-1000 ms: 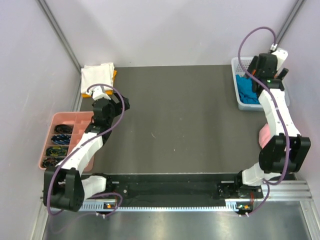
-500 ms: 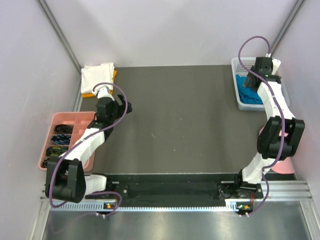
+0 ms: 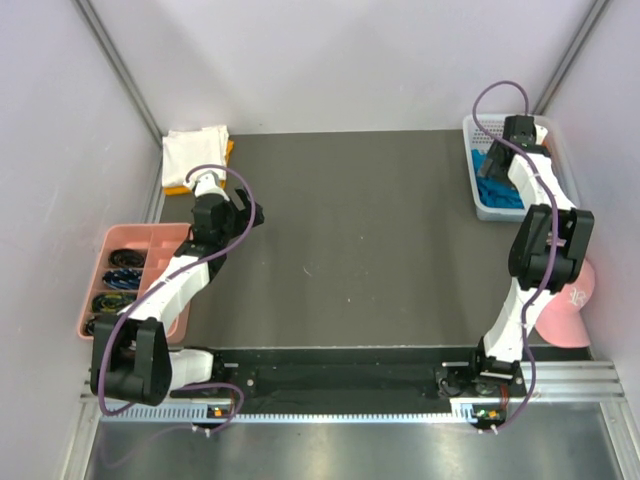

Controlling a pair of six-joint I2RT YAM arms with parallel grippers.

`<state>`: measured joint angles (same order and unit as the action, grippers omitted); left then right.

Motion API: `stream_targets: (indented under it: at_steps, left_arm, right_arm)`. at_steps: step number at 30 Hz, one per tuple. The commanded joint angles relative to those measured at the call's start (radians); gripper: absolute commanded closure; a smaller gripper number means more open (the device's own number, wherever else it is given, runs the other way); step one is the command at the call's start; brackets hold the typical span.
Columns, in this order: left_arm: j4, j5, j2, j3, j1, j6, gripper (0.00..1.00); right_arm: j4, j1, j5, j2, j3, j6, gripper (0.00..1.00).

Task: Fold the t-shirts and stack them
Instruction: Grab crumpled tshirt from bin with the right arm

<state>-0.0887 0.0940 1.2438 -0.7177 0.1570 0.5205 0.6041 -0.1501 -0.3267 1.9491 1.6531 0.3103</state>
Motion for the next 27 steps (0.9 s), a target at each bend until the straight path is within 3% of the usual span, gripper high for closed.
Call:
stream_targets:
  at_steps: [1,3,7,14,21,24,27]
  left_arm:
    - [-0.017,0.004,-0.003,-0.037,0.001,-0.02,0.02]
    - [-0.016,0.009,0.0,-0.037,0.001,-0.022,0.02]
    - [-0.014,0.009,0.002,-0.035,0.001,-0.025,0.02]
    - [-0.011,0.018,-0.003,-0.034,0.001,-0.028,0.03]
    - [-0.009,0.021,0.002,-0.032,0.003,-0.03,0.03]
    - [-0.009,0.023,0.0,-0.032,0.001,-0.03,0.03]
    - [-0.011,0.023,0.0,-0.029,0.001,-0.031,0.03]
  right_arm:
    - [0.006,-0.031,0.024,0.031,0.096,0.007,0.17]
    - [0.01,-0.032,0.031,0.046,0.103,0.007,0.21]
    - [0.008,-0.034,0.034,0.06,0.106,0.004,0.38]
    - [0.005,-0.035,0.041,0.077,0.102,0.001,0.41]
    - [0.0,-0.036,0.063,0.096,0.105,0.001,0.5]
    - [-0.007,-0.036,0.058,0.091,0.097,0.001,0.69]
    - [-0.015,-0.036,0.051,0.09,0.096,0.0,0.79]
